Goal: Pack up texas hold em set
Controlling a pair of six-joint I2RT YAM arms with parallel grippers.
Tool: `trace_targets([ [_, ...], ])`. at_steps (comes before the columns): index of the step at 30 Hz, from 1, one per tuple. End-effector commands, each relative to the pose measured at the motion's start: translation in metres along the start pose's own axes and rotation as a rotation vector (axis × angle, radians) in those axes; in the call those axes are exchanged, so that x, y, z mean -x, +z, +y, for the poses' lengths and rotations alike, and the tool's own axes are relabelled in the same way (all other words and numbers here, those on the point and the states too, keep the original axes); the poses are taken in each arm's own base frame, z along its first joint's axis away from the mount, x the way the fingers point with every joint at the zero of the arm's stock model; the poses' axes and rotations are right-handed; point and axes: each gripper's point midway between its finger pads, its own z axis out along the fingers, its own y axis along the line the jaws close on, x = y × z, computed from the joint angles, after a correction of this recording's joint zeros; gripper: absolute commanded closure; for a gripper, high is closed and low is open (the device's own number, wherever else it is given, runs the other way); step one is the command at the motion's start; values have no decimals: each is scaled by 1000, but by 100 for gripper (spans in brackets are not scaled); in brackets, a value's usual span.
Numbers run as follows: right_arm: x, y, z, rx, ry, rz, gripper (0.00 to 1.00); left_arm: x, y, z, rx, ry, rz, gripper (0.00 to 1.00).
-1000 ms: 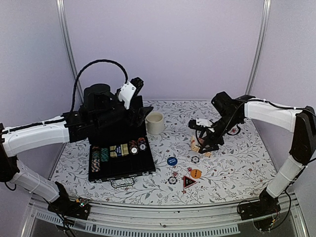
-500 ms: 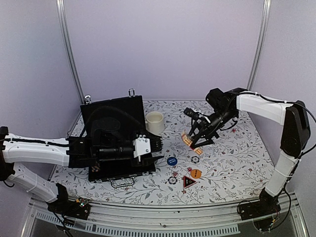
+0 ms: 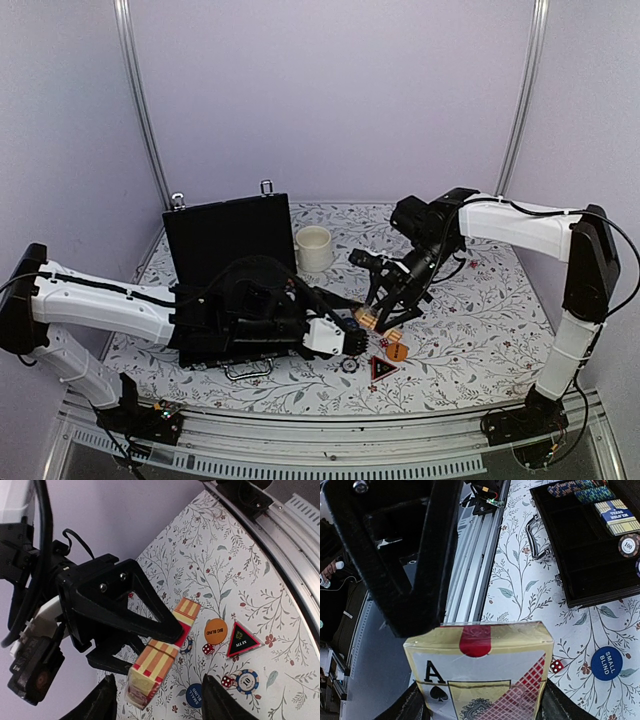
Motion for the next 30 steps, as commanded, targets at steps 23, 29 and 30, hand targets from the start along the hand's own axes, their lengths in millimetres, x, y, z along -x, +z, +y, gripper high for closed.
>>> trace_targets([
  [23, -4, 34, 34, 129, -19, 88, 53, 23, 8, -31, -162, 79, -65, 90],
  [29, -1, 13, 40, 126, -53, 52, 16, 20, -7, -18, -140, -52, -26, 94],
  [30, 3, 3, 38, 115, -55, 26, 16, 16, -12, -15, -126, -95, -11, 94],
])
